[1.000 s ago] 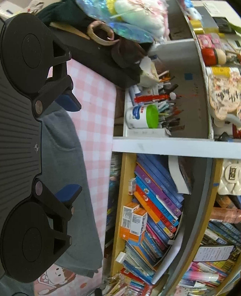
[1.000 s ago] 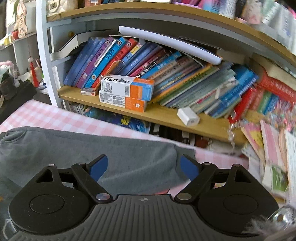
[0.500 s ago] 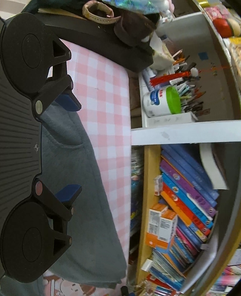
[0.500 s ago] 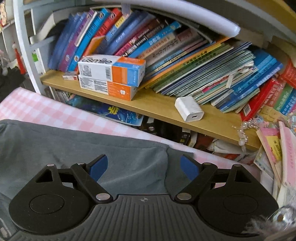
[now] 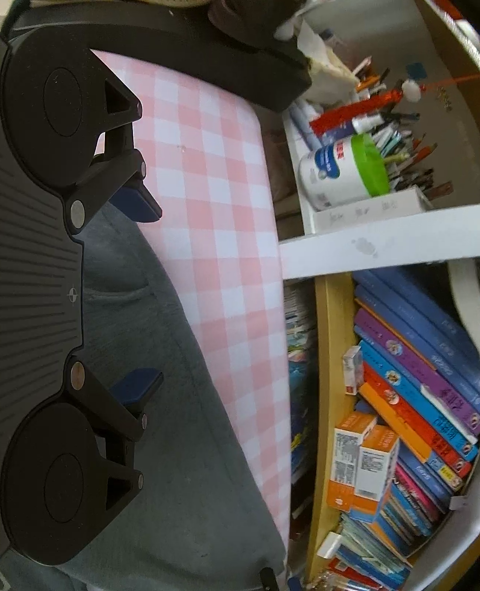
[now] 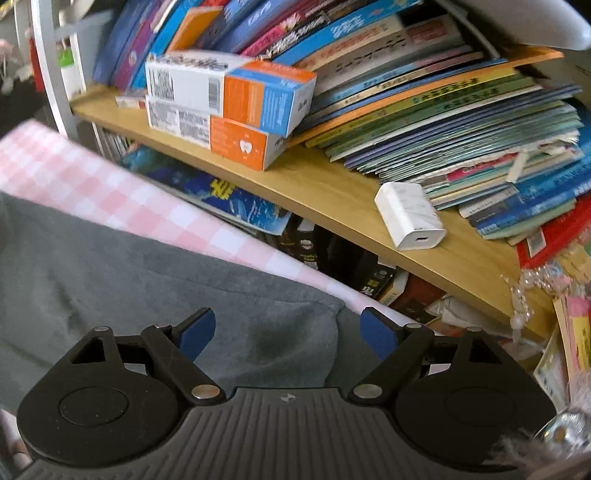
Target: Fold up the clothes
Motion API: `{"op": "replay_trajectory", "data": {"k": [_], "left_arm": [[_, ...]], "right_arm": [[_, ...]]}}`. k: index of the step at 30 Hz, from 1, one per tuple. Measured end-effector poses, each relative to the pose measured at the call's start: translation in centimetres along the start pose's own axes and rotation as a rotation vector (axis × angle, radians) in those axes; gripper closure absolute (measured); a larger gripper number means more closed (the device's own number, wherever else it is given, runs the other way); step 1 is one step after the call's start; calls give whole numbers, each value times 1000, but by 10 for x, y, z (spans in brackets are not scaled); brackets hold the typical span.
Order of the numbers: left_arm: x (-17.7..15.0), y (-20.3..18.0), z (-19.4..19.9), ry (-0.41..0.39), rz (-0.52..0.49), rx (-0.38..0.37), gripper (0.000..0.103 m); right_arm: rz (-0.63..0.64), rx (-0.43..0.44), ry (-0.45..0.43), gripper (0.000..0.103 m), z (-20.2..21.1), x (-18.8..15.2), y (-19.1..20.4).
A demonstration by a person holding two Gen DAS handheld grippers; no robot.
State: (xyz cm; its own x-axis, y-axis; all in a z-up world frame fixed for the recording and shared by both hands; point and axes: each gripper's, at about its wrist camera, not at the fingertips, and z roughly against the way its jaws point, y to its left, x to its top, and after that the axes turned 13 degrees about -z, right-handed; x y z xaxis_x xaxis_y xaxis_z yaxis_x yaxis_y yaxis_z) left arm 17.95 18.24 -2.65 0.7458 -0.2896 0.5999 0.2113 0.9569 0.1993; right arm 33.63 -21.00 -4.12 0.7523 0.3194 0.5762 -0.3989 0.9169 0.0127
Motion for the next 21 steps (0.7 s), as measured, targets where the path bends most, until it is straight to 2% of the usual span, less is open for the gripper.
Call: {"op": "replay_trajectory", "data": {"k": [4, 12, 14, 17, 21], "left_arm": [[3, 1, -11, -11, -56, -20, 15], [7, 10, -25, -28, -59, -96, 15], [7, 11, -29, -26, -67, -115, 15], [7, 13, -33, -21, -69, -134, 16], [6, 16, -37, -12, -63, -156, 16]], "right_arm": [[7, 20, 17, 20, -11, 6, -4], [25, 41, 37, 27, -28, 20, -13], [20, 63, 51, 27, -33, 23, -17], [-18, 106, 78, 35, -41, 27, -25], [-39, 142, 99, 36, -47, 28, -34]]}}
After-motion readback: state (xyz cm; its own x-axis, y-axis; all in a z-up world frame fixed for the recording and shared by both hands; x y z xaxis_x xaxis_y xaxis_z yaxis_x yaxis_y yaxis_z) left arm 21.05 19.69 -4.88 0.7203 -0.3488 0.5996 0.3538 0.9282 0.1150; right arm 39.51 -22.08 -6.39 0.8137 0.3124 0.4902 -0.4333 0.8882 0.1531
